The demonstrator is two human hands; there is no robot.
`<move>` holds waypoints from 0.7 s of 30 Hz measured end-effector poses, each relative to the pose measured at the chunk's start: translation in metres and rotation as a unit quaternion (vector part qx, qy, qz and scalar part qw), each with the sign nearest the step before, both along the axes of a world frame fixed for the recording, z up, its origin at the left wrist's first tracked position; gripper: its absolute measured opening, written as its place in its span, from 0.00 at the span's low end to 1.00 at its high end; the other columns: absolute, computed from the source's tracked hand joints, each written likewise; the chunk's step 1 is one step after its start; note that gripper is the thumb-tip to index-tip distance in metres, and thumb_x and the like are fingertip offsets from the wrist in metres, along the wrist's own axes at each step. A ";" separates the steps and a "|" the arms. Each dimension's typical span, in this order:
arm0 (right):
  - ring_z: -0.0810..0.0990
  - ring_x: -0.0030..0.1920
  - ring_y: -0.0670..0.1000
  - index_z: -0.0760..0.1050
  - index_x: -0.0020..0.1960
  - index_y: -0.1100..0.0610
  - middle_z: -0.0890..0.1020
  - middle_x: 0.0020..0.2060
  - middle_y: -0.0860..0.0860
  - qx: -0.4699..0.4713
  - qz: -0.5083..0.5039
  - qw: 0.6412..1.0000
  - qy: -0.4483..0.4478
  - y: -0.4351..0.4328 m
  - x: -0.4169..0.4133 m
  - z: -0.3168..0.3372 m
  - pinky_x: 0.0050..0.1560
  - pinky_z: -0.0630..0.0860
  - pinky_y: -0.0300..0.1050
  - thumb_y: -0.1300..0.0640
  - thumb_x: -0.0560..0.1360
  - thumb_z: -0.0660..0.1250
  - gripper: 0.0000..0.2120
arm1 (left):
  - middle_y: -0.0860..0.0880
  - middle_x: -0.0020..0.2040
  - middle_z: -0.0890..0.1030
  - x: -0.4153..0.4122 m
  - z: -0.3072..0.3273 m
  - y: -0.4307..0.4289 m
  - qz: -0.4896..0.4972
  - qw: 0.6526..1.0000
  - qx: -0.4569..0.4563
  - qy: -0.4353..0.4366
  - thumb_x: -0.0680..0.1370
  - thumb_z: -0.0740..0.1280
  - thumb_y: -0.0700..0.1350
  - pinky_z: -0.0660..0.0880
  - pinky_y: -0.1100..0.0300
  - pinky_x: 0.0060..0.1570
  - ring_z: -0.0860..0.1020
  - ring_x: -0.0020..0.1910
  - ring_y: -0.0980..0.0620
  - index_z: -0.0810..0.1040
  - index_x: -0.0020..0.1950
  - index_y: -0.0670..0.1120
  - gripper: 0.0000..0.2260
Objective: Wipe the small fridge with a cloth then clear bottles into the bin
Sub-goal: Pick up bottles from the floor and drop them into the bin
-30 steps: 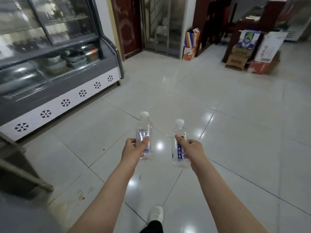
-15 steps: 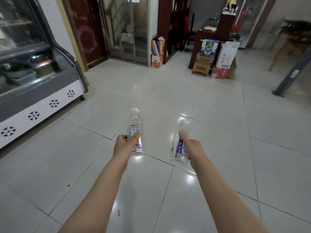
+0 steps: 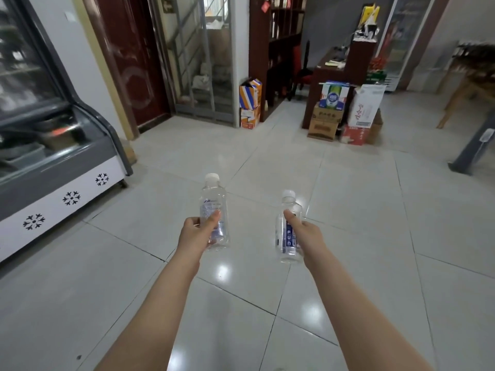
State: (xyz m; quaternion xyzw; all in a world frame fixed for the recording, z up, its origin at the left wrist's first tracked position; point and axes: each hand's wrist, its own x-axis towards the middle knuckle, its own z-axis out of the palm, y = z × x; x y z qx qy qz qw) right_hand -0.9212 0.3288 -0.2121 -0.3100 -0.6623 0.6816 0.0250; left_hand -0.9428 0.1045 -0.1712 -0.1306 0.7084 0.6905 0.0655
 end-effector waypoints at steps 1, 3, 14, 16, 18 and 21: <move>0.77 0.38 0.55 0.74 0.43 0.59 0.77 0.38 0.56 0.003 0.004 1.000 0.001 0.013 -0.016 0.006 0.44 0.75 0.47 0.38 0.66 0.71 0.23 | 0.48 0.43 0.79 -0.014 0.003 0.012 0.004 1.000 0.001 0.001 0.73 0.69 0.54 0.75 0.60 0.38 0.77 0.36 0.52 0.70 0.57 0.40 0.21; 0.77 0.38 0.55 0.74 0.43 0.59 0.76 0.38 0.55 0.004 0.013 1.000 0.008 0.039 -0.050 0.019 0.45 0.75 0.48 0.36 0.64 0.71 0.25 | 0.47 0.45 0.79 -0.042 0.009 0.037 0.011 1.000 -0.004 0.003 0.73 0.69 0.54 0.75 0.59 0.39 0.78 0.37 0.51 0.71 0.57 0.41 0.21; 0.78 0.41 0.56 0.73 0.49 0.59 0.77 0.42 0.57 -0.059 0.055 0.996 0.046 0.115 -0.206 0.055 0.44 0.78 0.50 0.39 0.69 0.69 0.23 | 0.46 0.44 0.79 -0.164 0.029 0.118 0.045 0.999 -0.008 0.025 0.74 0.68 0.53 0.75 0.53 0.46 0.78 0.41 0.46 0.70 0.54 0.42 0.18; 0.78 0.41 0.56 0.73 0.49 0.59 0.77 0.43 0.56 -0.058 0.062 0.995 0.053 0.118 -0.240 0.059 0.44 0.78 0.49 0.39 0.69 0.69 0.24 | 0.46 0.45 0.80 -0.197 0.031 0.124 0.046 0.998 -0.009 0.030 0.74 0.69 0.53 0.76 0.52 0.48 0.78 0.41 0.47 0.71 0.55 0.41 0.19; 0.77 0.40 0.55 0.73 0.49 0.59 0.76 0.42 0.56 -0.041 0.059 0.996 0.061 0.120 -0.278 0.066 0.43 0.78 0.48 0.39 0.70 0.68 0.23 | 0.45 0.48 0.80 -0.235 0.032 0.129 0.045 0.998 -0.009 0.035 0.73 0.69 0.54 0.77 0.51 0.51 0.79 0.43 0.48 0.71 0.56 0.41 0.20; 0.78 0.41 0.54 0.74 0.51 0.60 0.78 0.44 0.55 -0.019 0.066 0.995 0.067 0.118 -0.342 0.080 0.45 0.78 0.49 0.39 0.70 0.68 0.25 | 0.46 0.48 0.80 -0.296 0.038 0.132 0.052 0.997 0.019 0.048 0.74 0.69 0.53 0.78 0.57 0.43 0.80 0.42 0.50 0.71 0.53 0.42 0.17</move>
